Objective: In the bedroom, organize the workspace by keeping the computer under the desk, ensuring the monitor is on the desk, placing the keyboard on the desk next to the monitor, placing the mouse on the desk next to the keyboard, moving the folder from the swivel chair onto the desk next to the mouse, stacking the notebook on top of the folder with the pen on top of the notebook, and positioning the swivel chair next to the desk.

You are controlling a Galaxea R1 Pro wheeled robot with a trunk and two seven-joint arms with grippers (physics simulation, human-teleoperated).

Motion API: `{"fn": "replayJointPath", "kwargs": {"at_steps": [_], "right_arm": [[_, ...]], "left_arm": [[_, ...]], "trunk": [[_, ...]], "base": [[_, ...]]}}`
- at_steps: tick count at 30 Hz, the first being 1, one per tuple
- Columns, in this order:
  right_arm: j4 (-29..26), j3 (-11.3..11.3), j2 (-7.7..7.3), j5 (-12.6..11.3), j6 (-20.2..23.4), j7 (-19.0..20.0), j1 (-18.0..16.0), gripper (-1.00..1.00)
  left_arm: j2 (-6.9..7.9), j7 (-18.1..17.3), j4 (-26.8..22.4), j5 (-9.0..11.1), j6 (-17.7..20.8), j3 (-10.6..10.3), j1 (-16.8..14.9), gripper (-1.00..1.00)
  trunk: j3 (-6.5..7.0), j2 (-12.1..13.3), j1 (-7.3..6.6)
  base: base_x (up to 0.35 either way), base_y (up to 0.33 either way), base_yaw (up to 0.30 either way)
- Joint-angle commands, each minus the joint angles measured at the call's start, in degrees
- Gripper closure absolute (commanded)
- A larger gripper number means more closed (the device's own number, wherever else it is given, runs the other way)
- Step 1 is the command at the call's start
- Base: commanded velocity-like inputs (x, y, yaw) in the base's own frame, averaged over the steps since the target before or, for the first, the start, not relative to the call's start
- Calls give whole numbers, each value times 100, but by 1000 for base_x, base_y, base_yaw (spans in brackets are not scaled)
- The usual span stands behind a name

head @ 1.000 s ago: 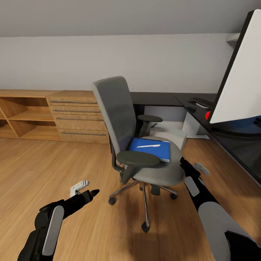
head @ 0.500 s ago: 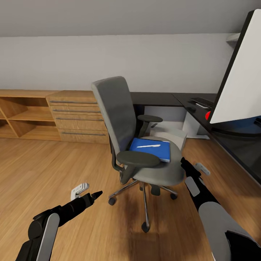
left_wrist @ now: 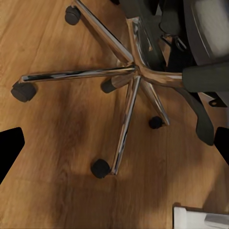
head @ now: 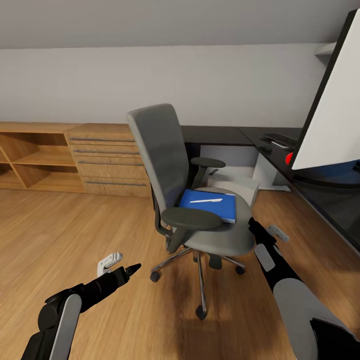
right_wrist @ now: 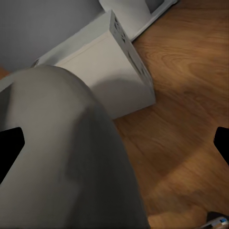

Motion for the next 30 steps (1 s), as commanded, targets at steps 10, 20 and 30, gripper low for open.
{"fn": "replayJointPath", "kwargs": {"at_steps": [10,20,30], "right_arm": [[215,14,13,-65,-24,1,-3,-100],[310,22,41,-60,-31,10,-3,-100],[311,19,38,-60,-48,12,-3,-100]], "left_arm": [[-6,-57,-3,-42,41,33,-5,-100],[-6,-51,-3,-41,41,33,-5,-100],[-27,-33,3,-45,23,18,-5,-100]], "trunk": [[-49,-2,-1],[-96,-2,-1],[-144,-2,-1]], "base": [[0,0,46],[0,0,122],[0,0,196]]}}
